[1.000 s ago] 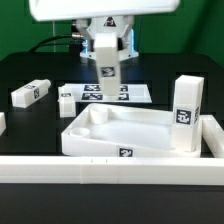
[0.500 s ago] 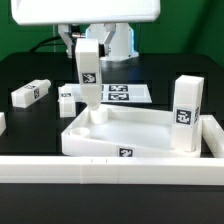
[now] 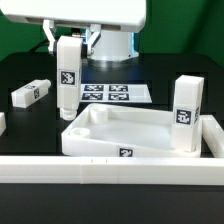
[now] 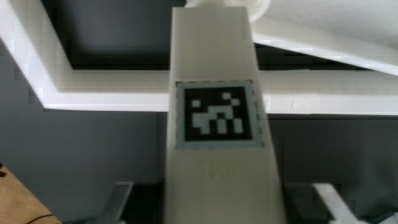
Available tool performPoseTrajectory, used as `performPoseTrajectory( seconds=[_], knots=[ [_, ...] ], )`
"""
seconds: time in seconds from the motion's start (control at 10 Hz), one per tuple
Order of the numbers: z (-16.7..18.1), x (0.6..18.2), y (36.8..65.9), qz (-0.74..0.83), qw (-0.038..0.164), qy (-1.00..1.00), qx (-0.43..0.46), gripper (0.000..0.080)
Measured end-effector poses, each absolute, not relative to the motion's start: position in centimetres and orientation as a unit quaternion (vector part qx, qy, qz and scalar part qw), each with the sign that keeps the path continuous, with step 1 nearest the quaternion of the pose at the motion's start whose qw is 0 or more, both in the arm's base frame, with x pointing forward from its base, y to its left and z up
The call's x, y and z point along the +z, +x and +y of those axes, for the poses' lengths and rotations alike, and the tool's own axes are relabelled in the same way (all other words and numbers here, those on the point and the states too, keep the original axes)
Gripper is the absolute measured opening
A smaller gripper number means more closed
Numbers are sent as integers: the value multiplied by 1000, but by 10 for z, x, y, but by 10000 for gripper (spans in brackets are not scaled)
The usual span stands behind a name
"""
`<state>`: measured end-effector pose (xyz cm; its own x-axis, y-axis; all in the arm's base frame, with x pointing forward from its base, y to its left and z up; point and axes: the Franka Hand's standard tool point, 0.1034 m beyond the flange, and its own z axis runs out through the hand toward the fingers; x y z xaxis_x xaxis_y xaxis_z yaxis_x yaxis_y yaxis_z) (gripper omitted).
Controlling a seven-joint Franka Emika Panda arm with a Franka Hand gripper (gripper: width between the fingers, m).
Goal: Assemble desk
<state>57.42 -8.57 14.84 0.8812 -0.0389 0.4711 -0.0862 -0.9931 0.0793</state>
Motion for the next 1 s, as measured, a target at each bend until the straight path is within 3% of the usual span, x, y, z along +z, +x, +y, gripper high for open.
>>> performPoseTrajectory(
  seconds=[0.4, 0.7, 1.0],
  knots=[
    [-95, 157, 586, -29, 40, 969, 244, 291],
    [-92, 160, 586, -60, 5, 974, 216, 291],
    [-90, 157, 586, -58, 6, 975, 217, 291]
  ],
)
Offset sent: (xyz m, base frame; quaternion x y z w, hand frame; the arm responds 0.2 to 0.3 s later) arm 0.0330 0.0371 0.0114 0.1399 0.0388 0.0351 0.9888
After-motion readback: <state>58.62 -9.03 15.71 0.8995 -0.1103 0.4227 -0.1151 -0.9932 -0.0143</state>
